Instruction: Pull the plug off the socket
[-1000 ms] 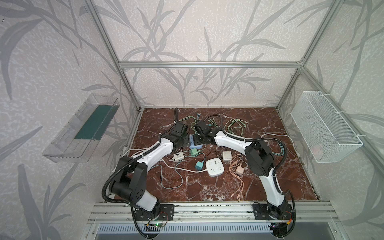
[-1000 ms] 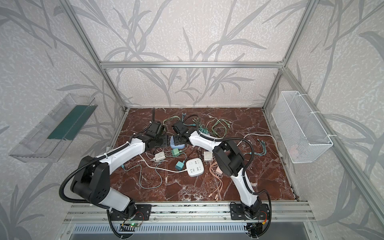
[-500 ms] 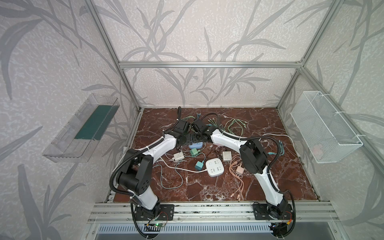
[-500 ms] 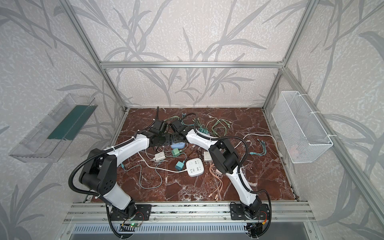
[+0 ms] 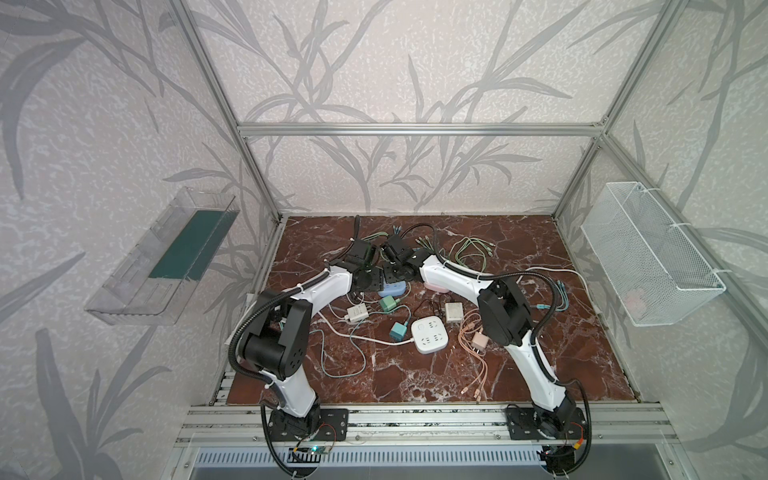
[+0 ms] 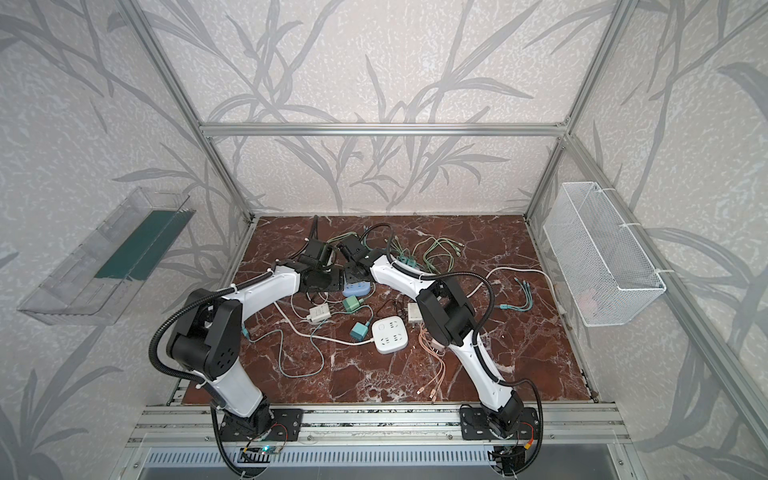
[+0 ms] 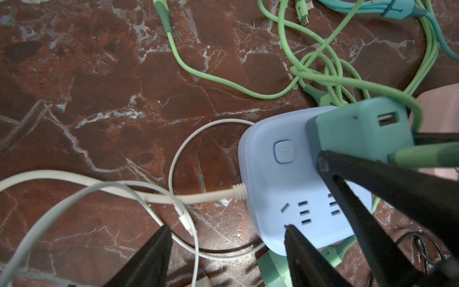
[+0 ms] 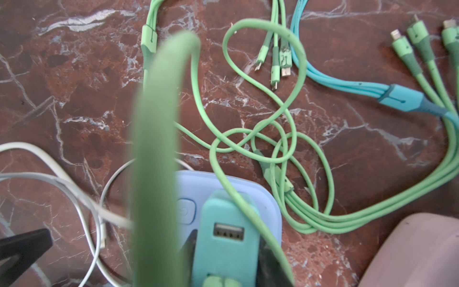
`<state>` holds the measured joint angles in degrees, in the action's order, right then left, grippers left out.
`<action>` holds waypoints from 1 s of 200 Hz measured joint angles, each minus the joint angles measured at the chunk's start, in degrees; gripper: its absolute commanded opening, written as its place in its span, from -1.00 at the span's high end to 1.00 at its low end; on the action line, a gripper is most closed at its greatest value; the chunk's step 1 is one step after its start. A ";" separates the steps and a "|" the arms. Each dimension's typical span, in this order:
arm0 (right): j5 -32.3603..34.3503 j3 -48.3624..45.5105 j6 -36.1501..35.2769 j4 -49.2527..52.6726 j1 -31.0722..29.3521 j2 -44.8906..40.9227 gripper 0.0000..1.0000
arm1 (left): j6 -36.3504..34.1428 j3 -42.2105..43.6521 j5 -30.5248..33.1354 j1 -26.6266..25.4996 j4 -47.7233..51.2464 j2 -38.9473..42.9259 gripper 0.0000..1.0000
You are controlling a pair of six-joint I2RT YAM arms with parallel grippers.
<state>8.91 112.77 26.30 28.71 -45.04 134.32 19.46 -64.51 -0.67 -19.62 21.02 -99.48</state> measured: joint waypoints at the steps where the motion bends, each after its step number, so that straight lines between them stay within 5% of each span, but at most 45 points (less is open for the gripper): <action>1: 0.00 0.00 -0.07 0.00 0.00 0.00 0.42 | -0.02 -0.04 -0.04 0.02 -0.02 -0.07 -0.43; 118: 0.07 0.00 -0.42 -0.04 0.00 0.00 0.45 | -1.95 -4.74 -11.54 2.62 -3.93 -8.35 -0.19; 200: -0.20 0.00 -0.35 -0.11 -0.02 0.00 0.49 | -1.88 -6.16 -12.59 2.93 -3.96 -9.70 -0.05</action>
<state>8.71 112.77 25.96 28.60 -45.06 134.32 17.58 -70.67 -13.26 -16.69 17.06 -109.19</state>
